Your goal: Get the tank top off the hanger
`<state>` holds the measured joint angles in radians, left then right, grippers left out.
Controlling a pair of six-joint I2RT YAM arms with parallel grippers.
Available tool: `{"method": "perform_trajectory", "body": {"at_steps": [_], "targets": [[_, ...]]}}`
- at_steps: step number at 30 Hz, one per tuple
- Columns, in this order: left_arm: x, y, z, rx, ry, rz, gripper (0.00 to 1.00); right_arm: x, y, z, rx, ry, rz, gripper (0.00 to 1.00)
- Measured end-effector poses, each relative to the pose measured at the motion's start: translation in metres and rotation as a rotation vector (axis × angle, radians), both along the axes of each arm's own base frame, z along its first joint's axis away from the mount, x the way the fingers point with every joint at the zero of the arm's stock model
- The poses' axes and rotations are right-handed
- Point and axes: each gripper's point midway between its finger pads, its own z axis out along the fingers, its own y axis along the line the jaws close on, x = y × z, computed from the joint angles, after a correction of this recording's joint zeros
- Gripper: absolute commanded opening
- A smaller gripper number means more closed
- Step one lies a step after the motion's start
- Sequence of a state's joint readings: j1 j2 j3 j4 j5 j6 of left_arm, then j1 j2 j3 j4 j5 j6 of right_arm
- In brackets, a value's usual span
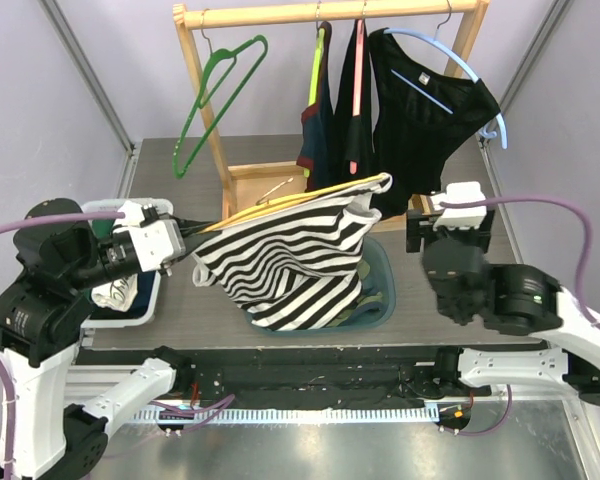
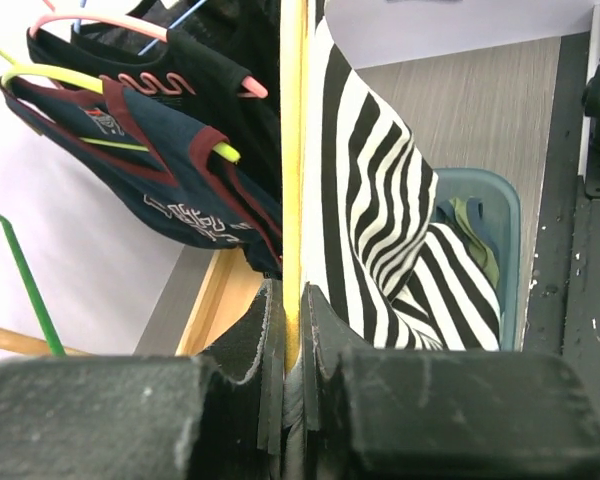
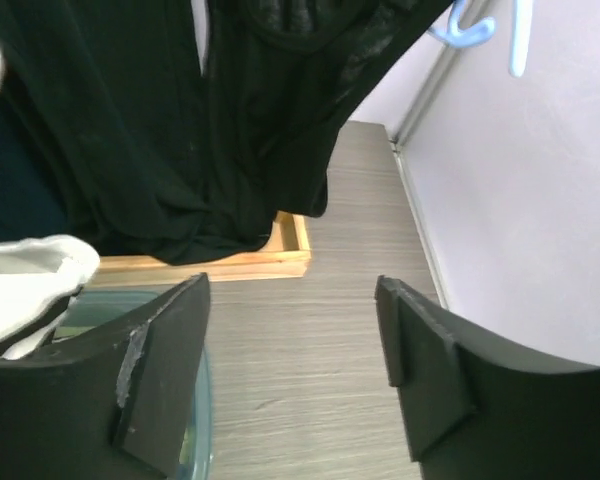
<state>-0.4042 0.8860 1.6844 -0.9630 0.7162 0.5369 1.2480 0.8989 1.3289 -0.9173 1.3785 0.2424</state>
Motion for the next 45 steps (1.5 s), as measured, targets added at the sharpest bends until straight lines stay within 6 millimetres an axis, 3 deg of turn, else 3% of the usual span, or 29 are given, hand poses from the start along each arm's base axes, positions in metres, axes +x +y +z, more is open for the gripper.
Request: {"method": "perform_trajectory", "body": {"at_steps": [4,8,11,13,17,20,23,26,33,36,40,42,44,45], "targets": [[0.004,-0.002,-0.010,0.022,0.010,-0.008,0.00,-0.010,-0.003,0.028,0.123,0.000,0.168,0.86],[0.008,-0.008,-0.032,0.046,0.082,-0.036,0.00,-0.025,0.001,0.080,0.257,-0.055,0.381,0.86],[0.010,-0.013,-0.043,0.056,0.136,-0.063,0.00,-0.030,0.019,0.109,0.261,-0.086,0.505,0.85],[0.010,-0.017,-0.044,0.053,0.153,-0.083,0.00,-0.030,0.048,0.117,0.209,-0.082,0.602,0.83],[0.009,-0.022,-0.048,0.053,0.185,-0.113,0.00,-0.029,0.114,0.103,0.065,-0.024,0.778,0.75],[0.005,-0.023,-0.048,0.046,0.203,-0.136,0.00,-0.034,0.161,0.085,-0.024,0.036,0.920,0.74],[-0.001,-0.025,-0.047,0.038,0.211,-0.161,0.00,-0.045,0.191,0.073,-0.067,0.087,1.050,0.70],[-0.007,-0.026,-0.045,0.032,0.216,-0.184,0.00,-0.056,0.203,0.072,-0.074,0.097,1.142,0.66],[-0.021,-0.028,-0.045,0.022,0.244,-0.246,0.00,-0.072,0.209,0.083,-0.055,0.076,1.245,0.57],[-0.028,-0.029,-0.043,0.017,0.252,-0.274,0.00,-0.076,0.211,0.083,-0.057,0.076,1.272,0.49],[-0.034,-0.029,-0.037,0.007,0.245,-0.300,0.00,-0.082,0.214,0.083,-0.048,0.081,1.312,0.28],[-0.036,-0.030,-0.036,0.004,0.247,-0.307,0.22,-0.086,0.216,0.083,-0.045,0.084,1.333,0.20],[-0.036,-0.030,-0.035,-0.006,0.264,-0.305,0.55,-0.090,0.217,0.082,-0.038,0.090,1.356,0.15],[-0.037,-0.031,-0.031,-0.017,0.258,-0.311,0.62,-0.092,0.216,0.081,-0.033,0.093,1.361,0.14]]}}
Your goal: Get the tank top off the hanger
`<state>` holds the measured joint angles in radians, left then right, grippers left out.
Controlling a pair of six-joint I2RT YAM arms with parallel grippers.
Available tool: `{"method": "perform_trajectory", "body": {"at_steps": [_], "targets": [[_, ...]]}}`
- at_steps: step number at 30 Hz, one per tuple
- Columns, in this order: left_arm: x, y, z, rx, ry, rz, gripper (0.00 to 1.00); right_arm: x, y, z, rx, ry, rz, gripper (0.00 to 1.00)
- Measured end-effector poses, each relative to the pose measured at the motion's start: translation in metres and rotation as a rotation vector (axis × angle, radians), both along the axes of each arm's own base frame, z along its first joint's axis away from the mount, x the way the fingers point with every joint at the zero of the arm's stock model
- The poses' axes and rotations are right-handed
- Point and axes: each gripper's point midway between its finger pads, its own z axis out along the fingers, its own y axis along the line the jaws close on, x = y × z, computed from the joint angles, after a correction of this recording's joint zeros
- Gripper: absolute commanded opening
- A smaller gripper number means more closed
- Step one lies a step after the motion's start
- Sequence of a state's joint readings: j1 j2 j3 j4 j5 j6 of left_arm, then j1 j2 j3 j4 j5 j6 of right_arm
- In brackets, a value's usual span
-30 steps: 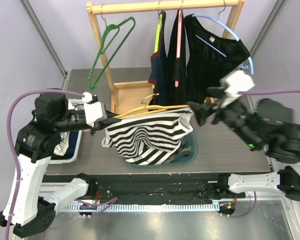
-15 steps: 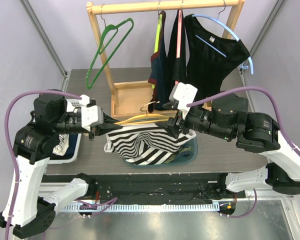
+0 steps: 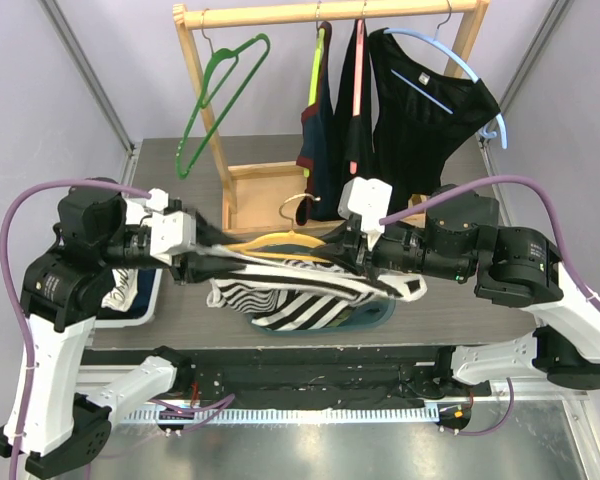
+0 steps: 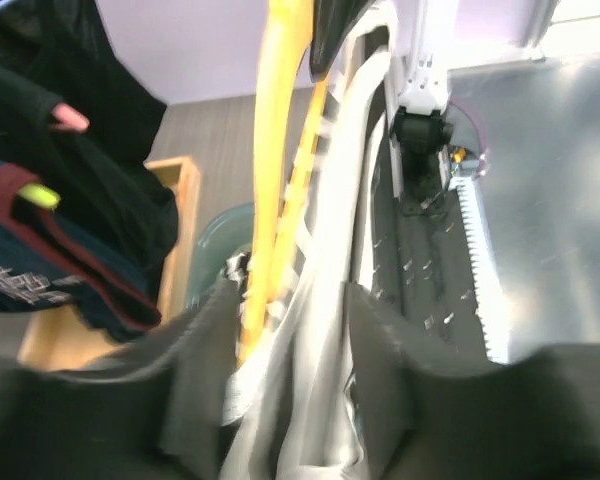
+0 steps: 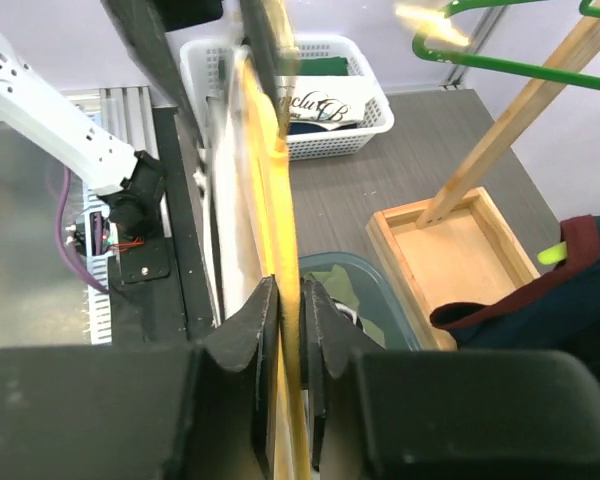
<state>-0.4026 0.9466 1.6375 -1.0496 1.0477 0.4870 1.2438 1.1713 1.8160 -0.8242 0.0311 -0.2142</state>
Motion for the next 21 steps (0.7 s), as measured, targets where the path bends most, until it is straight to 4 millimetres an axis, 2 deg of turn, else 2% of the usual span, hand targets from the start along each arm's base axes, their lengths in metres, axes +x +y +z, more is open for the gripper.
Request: {"method": "perform_trajectory", "body": {"at_steps": [1,2,4,9,12,16,18,21], "targets": [[0.001,-0.002,0.004,-0.015,-0.004,-0.003,0.76,-0.002,0.000,-0.001,0.002,0.010,0.009,0.12],[0.000,-0.003,0.008,-0.031,-0.002,-0.007,0.78,-0.005,0.001,-0.001,0.003,0.014,0.020,0.12],[-0.001,-0.006,0.017,-0.069,0.014,-0.020,0.80,-0.007,0.002,-0.003,0.003,0.026,0.033,0.11],[-0.005,-0.013,0.031,-0.128,0.049,-0.065,0.80,-0.008,0.004,-0.007,0.001,0.046,0.034,0.09],[-0.008,-0.015,0.034,-0.150,0.066,-0.092,0.75,-0.009,0.006,-0.005,0.011,0.050,0.039,0.09],[-0.004,-0.020,0.034,-0.168,0.088,-0.113,0.60,-0.011,0.010,-0.004,0.023,0.061,0.053,0.09],[0.000,-0.022,0.036,-0.173,0.097,-0.119,0.57,-0.012,0.016,-0.005,0.023,0.068,0.067,0.09],[0.005,-0.026,0.038,-0.180,0.093,-0.127,0.47,-0.012,0.028,-0.013,0.005,0.083,0.084,0.09]]}}
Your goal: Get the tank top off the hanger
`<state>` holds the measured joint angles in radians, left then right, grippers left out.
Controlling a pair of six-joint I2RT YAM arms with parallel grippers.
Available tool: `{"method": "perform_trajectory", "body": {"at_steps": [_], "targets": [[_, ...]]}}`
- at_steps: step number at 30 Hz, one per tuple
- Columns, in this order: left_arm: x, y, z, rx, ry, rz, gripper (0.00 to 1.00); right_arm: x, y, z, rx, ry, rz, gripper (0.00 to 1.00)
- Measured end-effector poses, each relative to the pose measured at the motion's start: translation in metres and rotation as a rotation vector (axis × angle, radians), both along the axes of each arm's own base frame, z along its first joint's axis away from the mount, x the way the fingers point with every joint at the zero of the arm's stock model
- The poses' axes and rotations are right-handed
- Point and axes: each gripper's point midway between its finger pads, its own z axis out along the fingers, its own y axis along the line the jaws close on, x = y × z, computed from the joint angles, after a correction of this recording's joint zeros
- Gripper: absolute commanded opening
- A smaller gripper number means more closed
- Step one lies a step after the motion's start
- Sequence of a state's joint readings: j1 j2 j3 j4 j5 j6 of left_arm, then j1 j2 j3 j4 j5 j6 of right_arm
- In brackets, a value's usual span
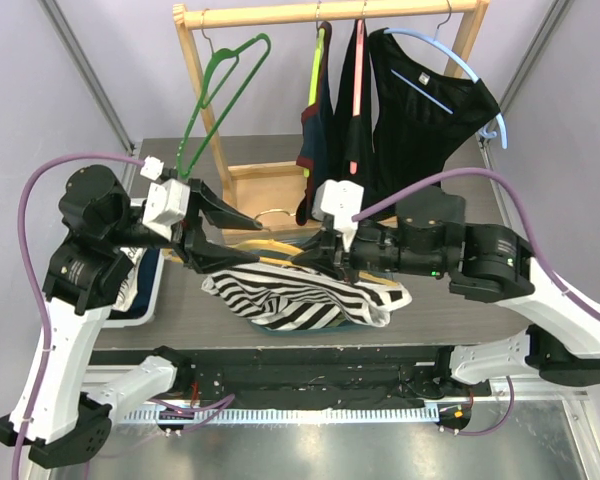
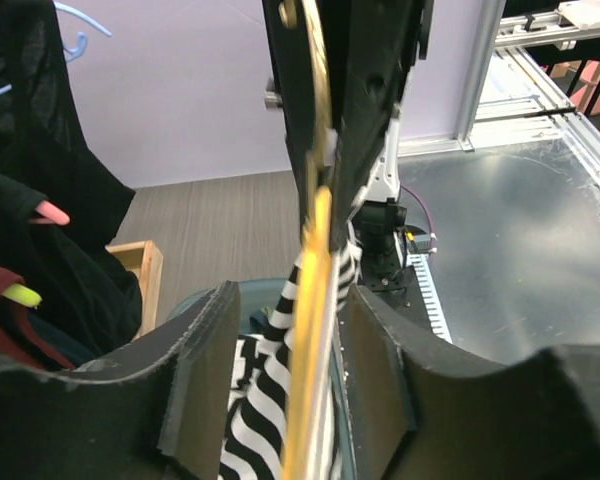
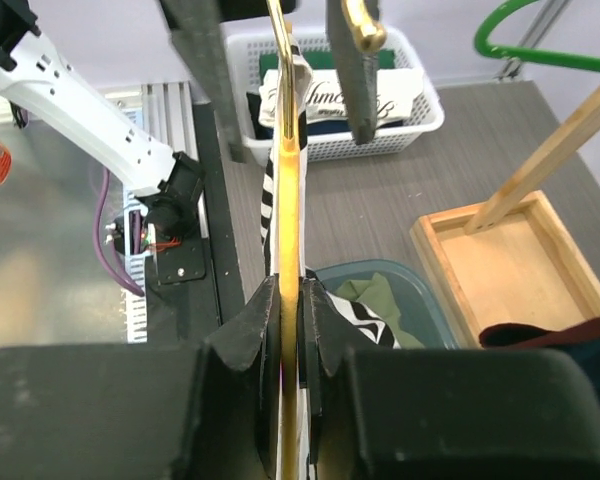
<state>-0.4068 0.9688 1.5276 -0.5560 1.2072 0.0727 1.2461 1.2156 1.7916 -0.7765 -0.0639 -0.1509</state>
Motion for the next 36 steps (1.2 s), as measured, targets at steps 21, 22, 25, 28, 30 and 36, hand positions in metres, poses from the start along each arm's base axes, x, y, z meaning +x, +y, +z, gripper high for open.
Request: {"method": "perform_trajectory", "body": {"at_steps": [21,22,25,28,30,36], "targets": [[-0.008,-0.003,-0.001,-0.003,0.052,-0.072,0.00,0.001,0.012,0.009,0.009,0.004,0.022,0.10],[-0.008,-0.003,0.000,-0.002,0.052,-0.076,0.00,0.001,0.012,0.009,0.011,0.004,0.022,0.14],[-0.006,-0.004,0.003,-0.004,0.047,-0.076,0.00,0.005,0.010,0.012,0.019,-0.003,-0.004,0.42],[-0.001,-0.004,0.005,-0.009,0.033,-0.046,0.00,0.027,0.003,0.014,0.049,-0.020,-0.149,0.54],[0.009,-0.004,0.006,-0.012,0.013,0.006,0.00,0.046,-0.010,0.013,0.077,-0.025,-0.294,0.61],[0.034,-0.003,0.007,-0.016,-0.047,0.125,0.00,0.078,-0.088,0.003,0.169,-0.008,-0.668,0.70]]}}
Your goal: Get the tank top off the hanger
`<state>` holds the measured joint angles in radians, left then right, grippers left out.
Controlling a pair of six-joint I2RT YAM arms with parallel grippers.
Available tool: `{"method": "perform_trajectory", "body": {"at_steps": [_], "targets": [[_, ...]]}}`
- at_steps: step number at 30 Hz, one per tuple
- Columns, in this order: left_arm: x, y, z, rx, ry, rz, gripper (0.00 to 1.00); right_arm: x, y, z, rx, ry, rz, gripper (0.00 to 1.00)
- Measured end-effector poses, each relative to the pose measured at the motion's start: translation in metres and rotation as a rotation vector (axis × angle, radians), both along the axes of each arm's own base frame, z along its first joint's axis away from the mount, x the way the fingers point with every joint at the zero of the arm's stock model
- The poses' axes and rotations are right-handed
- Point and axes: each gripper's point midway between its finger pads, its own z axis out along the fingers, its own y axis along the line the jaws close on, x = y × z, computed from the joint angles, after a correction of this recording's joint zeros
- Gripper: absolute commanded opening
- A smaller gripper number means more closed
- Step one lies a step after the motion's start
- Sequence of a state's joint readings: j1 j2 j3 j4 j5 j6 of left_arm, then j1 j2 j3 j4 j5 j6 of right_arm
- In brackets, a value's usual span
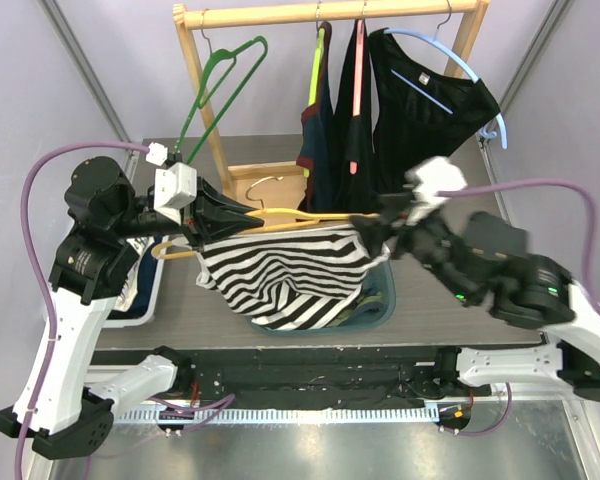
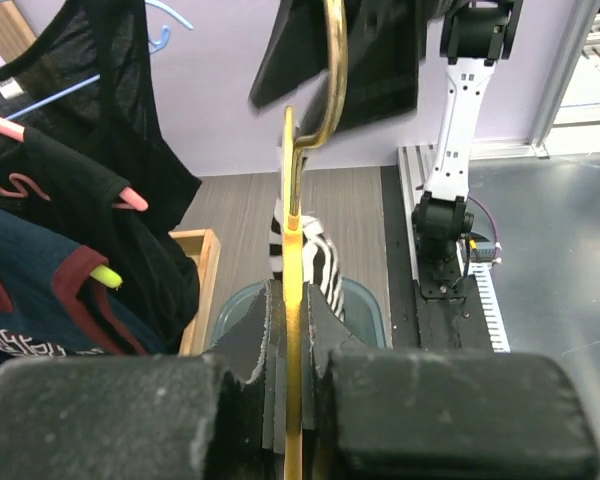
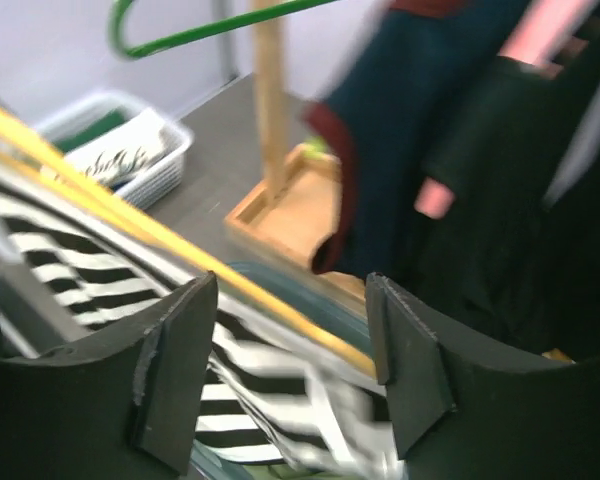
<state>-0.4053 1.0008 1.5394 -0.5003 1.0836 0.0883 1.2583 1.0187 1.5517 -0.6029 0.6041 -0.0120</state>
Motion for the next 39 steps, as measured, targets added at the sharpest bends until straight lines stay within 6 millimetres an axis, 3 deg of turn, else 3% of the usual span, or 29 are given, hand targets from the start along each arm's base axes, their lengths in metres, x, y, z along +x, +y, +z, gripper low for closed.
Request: {"method": "perform_trajectory", "body": {"at_steps": [6,9,12,17,20,24,27,34,39], "targets": [[-0.003,0.000,-0.003,0.007,0.007,-0.011,0.00,-0.014,-0.108,0.014,0.287,-0.012,-0.159,0.73],[-0.004,0.000,-0.003,0.009,0.011,-0.017,0.00,-0.023,-0.136,0.021,0.410,-0.016,-0.167,0.71],[-0.005,0.001,-0.003,0.009,0.011,-0.018,0.00,-0.022,-0.129,0.008,0.416,0.003,-0.159,0.70],[-0.008,0.001,-0.003,0.009,0.012,-0.026,0.00,-0.020,-0.089,-0.034,0.287,0.053,-0.093,0.73],[-0.010,0.001,-0.002,0.008,0.009,-0.034,0.00,-0.023,-0.073,-0.043,0.247,0.068,-0.040,0.73],[-0.013,0.002,-0.001,0.006,0.005,-0.042,0.00,-0.027,-0.066,-0.044,0.237,0.074,-0.005,0.68],[-0.015,0.003,0.001,0.004,0.001,-0.045,0.00,-0.028,-0.065,-0.044,0.237,0.075,0.004,0.60],[-0.019,0.004,0.005,0.000,-0.007,-0.051,0.00,-0.028,-0.066,-0.048,0.232,0.086,0.000,0.29],[-0.020,0.005,0.007,-0.003,-0.011,-0.050,0.00,-0.028,-0.067,-0.052,0.224,0.098,-0.002,0.22]]}}
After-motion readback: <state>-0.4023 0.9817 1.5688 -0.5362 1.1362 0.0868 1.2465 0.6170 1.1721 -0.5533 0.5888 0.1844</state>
